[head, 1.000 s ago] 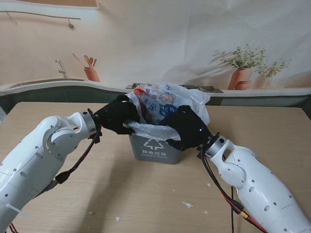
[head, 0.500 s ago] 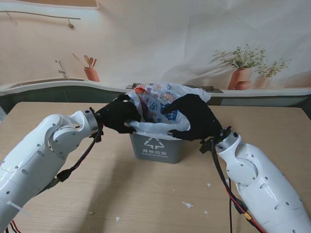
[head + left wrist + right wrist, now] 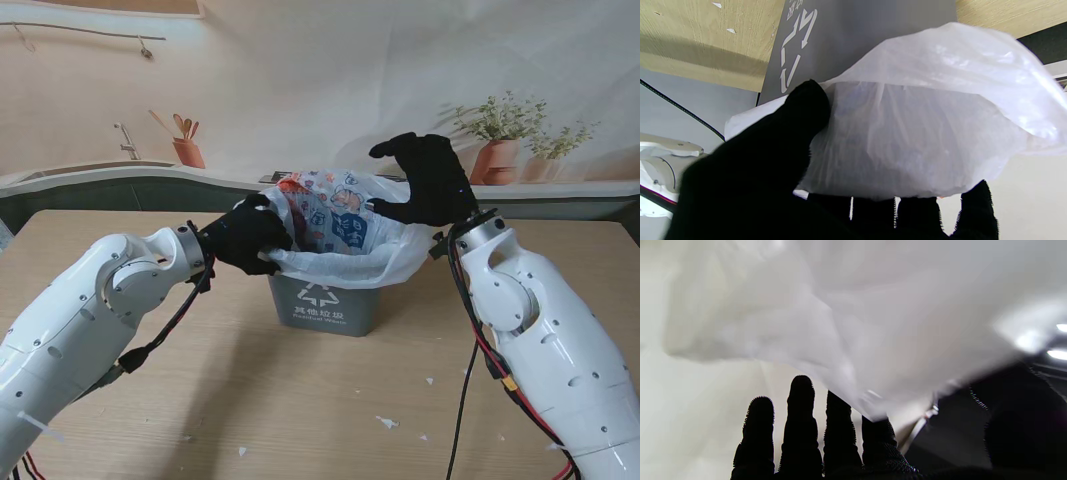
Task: Fit the garbage bag over the bin
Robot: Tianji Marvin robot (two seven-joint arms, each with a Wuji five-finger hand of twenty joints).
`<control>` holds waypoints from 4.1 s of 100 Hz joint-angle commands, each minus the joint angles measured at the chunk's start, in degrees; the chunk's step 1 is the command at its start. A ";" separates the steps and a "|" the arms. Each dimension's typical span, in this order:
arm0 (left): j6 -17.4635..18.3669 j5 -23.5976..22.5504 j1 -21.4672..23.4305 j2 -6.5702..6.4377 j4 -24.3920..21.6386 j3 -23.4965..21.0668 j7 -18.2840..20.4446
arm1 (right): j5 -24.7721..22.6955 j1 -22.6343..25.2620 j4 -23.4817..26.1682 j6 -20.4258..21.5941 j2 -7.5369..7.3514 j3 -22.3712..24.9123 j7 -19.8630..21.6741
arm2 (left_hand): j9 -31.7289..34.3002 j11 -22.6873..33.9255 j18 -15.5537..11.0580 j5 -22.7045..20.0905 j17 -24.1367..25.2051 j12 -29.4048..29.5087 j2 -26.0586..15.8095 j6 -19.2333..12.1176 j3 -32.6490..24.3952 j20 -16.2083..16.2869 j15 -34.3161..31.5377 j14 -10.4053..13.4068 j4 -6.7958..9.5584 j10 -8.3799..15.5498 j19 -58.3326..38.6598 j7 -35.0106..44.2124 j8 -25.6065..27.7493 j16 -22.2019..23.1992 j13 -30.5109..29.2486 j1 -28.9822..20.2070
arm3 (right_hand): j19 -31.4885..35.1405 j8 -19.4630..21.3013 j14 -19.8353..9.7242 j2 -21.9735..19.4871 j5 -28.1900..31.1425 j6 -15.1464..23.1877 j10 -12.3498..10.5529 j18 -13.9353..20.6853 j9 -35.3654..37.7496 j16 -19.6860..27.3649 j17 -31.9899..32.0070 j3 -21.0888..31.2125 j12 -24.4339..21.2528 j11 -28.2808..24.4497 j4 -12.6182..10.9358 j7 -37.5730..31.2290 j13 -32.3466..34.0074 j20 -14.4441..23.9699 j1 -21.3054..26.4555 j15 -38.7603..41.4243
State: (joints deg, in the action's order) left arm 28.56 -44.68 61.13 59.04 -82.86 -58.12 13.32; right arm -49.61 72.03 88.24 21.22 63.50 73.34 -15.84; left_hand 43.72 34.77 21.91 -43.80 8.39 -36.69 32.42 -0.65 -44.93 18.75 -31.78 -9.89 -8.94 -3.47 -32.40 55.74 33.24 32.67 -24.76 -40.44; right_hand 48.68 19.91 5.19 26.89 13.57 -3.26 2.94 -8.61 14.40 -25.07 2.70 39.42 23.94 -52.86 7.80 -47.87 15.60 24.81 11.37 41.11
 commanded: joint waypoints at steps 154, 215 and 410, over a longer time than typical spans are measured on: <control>-3.20 0.06 -0.09 0.24 0.28 2.30 2.57 | 9.38 -8.16 -12.76 -20.60 1.93 -9.06 5.33 | 3.10 -1.00 2.66 -3.76 -2.49 -3.07 1.17 -0.38 -6.42 2.11 -4.45 -1.54 2.57 -0.80 -7.79 4.14 2.28 3.72 -7.09 -1.44 | 18.03 -4.53 3.48 5.96 25.22 8.44 -2.84 -8.61 41.47 -4.00 -21.98 26.62 15.69 -12.34 8.98 -17.75 40.97 -1.55 29.76 23.45; -3.47 0.36 0.05 0.22 0.30 2.40 2.82 | 28.31 -6.05 -18.89 -37.74 7.35 -12.58 1.00 | 3.79 -1.10 3.09 -4.21 -2.40 -3.23 1.55 -0.28 -6.50 2.78 -4.88 -1.67 2.30 -1.01 -8.00 3.95 2.14 4.23 -7.98 -1.50 | 16.28 -9.37 7.76 0.25 19.05 4.91 1.48 -10.44 33.59 -4.39 -21.49 19.83 12.65 -15.32 7.17 -18.28 36.16 -4.58 34.44 21.14; 0.66 -6.85 -0.07 -0.11 -1.15 0.74 -0.24 | 39.31 -3.16 -17.46 -15.62 5.68 -2.54 7.66 | 4.22 -1.10 1.70 -3.72 -2.71 -6.05 5.00 -5.56 -14.49 3.71 -6.92 1.19 9.79 2.12 -9.05 7.49 7.10 5.48 -7.89 3.81 | -30.17 -8.22 -2.01 -2.12 -7.95 7.00 -1.02 3.80 -3.99 9.77 2.95 9.12 -7.38 19.89 -1.21 3.24 -5.94 15.24 0.41 -19.21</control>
State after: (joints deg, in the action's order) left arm 29.06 -51.32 61.10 58.99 -83.79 -57.60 12.36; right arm -10.36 68.49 69.98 5.10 69.06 70.61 -9.29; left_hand 47.69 33.56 23.13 -45.89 6.49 -41.70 36.89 -2.01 -54.82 19.68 -37.07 -9.76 -3.26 -3.32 -34.75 59.89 39.16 37.11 -31.54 -36.09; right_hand 19.56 10.98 4.17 24.44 6.43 1.93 2.46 -6.54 11.55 -15.29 4.93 47.75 16.27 -32.62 5.59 -43.95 9.57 38.79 12.70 21.79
